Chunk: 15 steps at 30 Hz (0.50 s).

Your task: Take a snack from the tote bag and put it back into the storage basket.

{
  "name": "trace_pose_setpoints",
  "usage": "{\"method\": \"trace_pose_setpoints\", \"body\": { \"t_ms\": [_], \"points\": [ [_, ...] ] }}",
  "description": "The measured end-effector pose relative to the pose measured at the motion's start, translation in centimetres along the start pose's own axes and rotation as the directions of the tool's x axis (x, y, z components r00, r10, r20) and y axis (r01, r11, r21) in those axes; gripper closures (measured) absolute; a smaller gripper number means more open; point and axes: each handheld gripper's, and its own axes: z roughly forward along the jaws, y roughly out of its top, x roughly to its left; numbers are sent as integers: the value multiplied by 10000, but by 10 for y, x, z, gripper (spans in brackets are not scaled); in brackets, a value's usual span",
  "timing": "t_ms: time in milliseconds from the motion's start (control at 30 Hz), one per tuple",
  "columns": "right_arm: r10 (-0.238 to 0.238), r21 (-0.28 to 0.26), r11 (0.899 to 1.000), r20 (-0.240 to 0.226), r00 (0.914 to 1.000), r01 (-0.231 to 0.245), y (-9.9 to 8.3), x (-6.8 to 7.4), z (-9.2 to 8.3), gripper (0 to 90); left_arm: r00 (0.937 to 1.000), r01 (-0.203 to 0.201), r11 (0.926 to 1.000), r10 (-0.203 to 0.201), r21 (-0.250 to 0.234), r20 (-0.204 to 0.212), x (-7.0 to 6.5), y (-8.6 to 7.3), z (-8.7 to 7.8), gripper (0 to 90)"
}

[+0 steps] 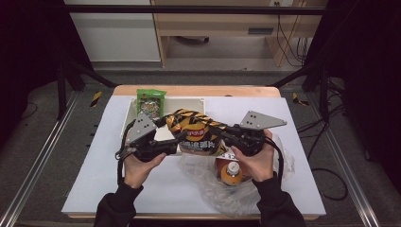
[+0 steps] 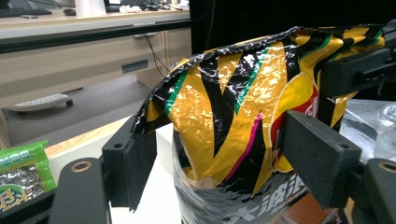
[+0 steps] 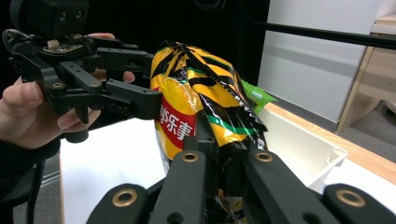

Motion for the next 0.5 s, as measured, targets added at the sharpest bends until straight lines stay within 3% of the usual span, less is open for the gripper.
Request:
{"method": "trace_pose_setpoints", "body": {
  "t_ms": [267, 367, 433, 500],
  "points": [
    [-124, -79, 9999, -182, 9998, 123, -2, 0, 0, 886, 9984, 242, 9995, -251, 189, 498, 2, -6, 8, 247],
    [-86, -12, 10000, -179, 9998, 85, -3, 0, 3, 885, 9988, 199, 9994, -211, 277, 452, 0, -6, 8, 301],
    [-65, 9, 10000, -104, 9999, 65, -3, 0, 5, 882, 9981, 333, 9990, -349, 314, 516, -1, -6, 8, 395],
    [-58, -31, 10000, -6, 10000, 58, -4, 0, 5, 877, 9990, 209, 9992, -223, 347, 394, -4, -5, 6, 471]
  ]
}}
